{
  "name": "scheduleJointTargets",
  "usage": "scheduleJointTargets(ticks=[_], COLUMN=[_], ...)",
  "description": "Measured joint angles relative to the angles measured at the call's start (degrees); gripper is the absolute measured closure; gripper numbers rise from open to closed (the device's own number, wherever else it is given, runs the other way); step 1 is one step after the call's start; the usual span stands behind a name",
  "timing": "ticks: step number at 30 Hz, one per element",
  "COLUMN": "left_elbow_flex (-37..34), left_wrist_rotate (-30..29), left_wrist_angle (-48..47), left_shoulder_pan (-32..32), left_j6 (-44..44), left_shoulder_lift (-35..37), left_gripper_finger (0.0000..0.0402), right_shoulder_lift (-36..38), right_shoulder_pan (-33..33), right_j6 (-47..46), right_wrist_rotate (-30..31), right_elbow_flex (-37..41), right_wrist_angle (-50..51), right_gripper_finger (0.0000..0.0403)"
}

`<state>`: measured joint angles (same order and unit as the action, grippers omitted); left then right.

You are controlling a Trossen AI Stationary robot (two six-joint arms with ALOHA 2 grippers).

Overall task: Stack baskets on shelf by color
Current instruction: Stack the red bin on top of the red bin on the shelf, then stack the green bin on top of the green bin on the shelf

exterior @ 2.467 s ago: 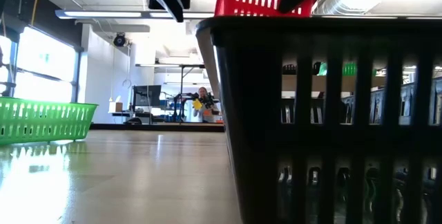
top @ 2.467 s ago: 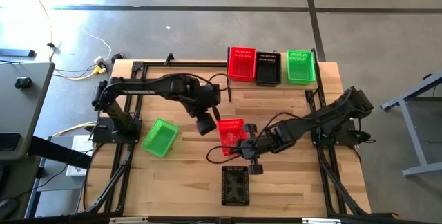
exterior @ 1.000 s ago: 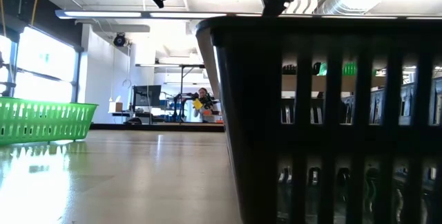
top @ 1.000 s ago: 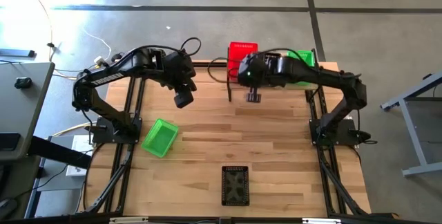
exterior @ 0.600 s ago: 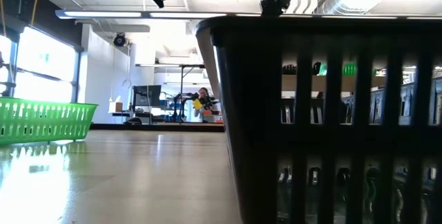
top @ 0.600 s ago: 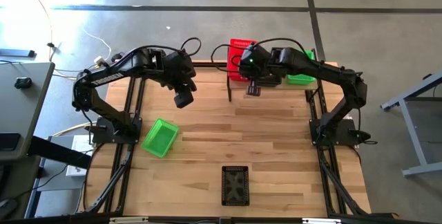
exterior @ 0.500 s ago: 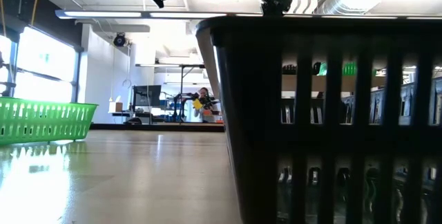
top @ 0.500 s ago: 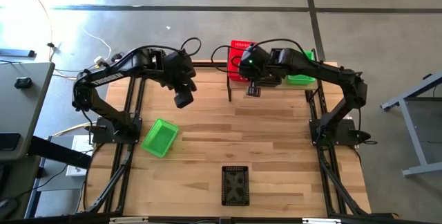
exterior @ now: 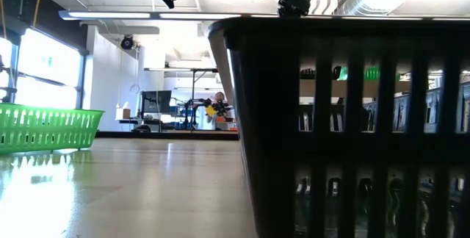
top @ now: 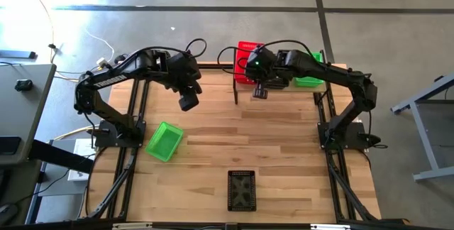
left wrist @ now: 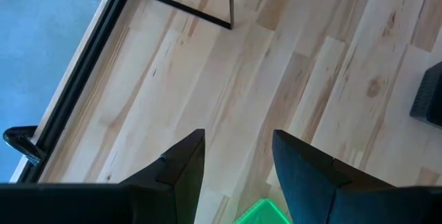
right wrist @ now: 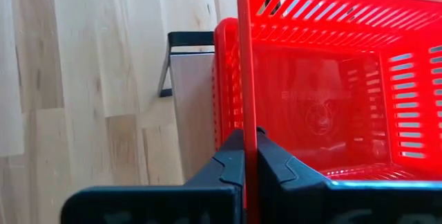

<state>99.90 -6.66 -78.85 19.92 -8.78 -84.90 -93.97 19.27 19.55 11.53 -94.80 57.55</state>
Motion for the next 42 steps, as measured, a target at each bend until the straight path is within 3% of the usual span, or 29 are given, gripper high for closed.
scheduleJointTargets(ticks=[4,13,21,28,42], left_elbow_flex=[0.0,0.0,-2.4,-10.1,-29.3], left_wrist_rotate=[0.0,0.0,-0.5,-0.4,0.3], left_wrist_angle=[-1.2,-4.5,-5.9,-4.9,-3.7], left_shoulder_pan=[0.0,0.0,0.1,0.2,0.0], left_j6=[-0.1,-0.1,-3.0,-8.2,-23.0], left_shoulder_lift=[0.0,0.0,3.6,10.0,16.8], left_gripper_finger=[0.0243,0.0243,0.0243,0.0243,0.0243], right_shoulder_lift=[0.0,0.0,0.0,0.0,0.0], right_shoulder_pan=[0.0,0.0,-0.3,-0.3,-7.6], right_j6=[-0.3,-1.6,-3.0,-9.8,-17.1], right_wrist_rotate=[0.1,3.0,4.0,4.4,4.6], right_elbow_flex=[0.0,-0.5,-4.7,-9.3,-15.5], right_wrist_angle=[0.0,0.4,3.6,11.1,11.4], right_gripper_finger=[0.0384,0.0299,0.0284,0.0284,0.0284])
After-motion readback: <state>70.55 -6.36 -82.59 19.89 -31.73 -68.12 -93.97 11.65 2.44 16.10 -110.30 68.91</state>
